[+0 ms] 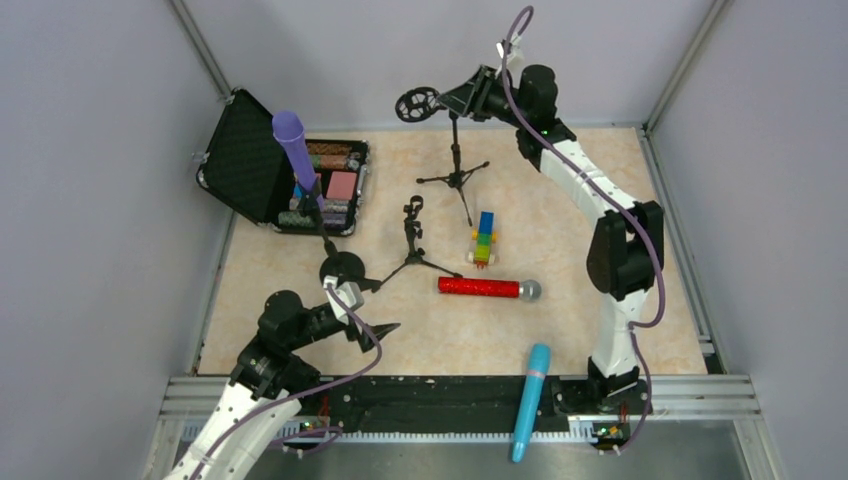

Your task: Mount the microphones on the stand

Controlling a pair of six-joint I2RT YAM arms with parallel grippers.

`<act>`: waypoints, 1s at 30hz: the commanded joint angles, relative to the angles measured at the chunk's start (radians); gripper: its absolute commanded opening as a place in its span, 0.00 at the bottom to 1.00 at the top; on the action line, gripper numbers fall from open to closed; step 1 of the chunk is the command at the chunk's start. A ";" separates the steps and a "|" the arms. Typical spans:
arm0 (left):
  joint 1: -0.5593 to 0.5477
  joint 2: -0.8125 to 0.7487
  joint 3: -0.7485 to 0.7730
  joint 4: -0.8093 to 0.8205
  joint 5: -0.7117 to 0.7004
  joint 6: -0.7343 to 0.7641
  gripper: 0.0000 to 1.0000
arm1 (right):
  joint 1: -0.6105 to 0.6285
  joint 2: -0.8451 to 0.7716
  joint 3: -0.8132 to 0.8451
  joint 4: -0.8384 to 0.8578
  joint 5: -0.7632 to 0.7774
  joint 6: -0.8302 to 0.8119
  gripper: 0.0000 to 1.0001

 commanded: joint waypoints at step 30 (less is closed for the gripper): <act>-0.003 -0.032 -0.013 0.038 -0.017 -0.004 0.99 | -0.004 -0.715 -0.337 -0.002 0.171 -0.083 0.00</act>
